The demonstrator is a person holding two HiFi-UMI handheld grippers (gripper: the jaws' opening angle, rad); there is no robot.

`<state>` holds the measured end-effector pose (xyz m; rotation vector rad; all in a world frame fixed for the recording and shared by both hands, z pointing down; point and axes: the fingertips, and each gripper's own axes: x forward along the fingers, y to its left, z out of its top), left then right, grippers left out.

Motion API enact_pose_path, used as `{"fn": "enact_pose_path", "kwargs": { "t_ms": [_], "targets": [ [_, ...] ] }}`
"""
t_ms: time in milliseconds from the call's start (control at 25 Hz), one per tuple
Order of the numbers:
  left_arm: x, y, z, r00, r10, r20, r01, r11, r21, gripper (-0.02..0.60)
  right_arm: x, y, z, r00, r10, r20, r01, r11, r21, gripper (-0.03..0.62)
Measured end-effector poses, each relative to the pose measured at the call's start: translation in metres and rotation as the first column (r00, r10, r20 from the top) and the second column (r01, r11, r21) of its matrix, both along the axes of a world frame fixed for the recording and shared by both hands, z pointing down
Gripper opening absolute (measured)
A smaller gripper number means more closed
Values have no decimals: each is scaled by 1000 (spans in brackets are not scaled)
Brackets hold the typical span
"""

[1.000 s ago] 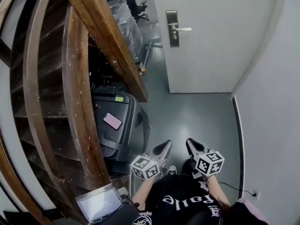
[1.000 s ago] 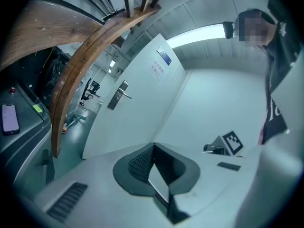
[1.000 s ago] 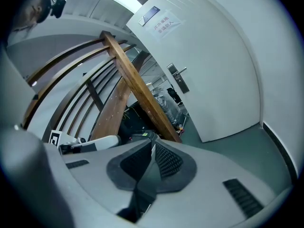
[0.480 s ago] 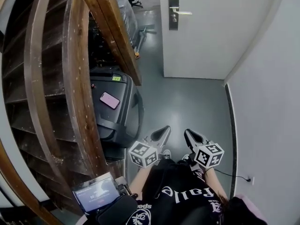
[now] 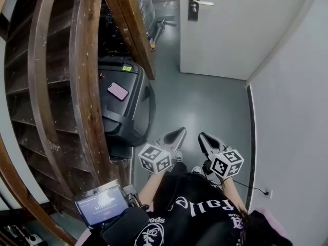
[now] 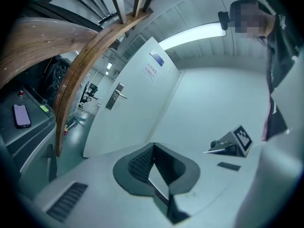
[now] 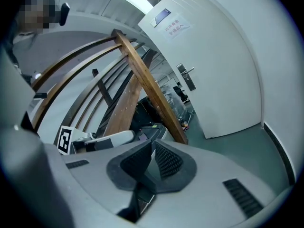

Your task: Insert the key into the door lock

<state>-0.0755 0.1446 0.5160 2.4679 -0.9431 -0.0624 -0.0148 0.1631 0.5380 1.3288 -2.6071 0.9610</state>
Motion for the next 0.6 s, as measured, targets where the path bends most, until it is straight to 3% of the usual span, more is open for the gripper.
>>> {"fn": "enact_pose_path", "kwargs": {
  "t_ms": [600],
  "targets": [
    [99, 87, 8, 1000, 11, 13, -11, 1000, -13, 5, 85, 81, -5, 999, -27, 26, 26, 998, 58, 35]
  ]
}}
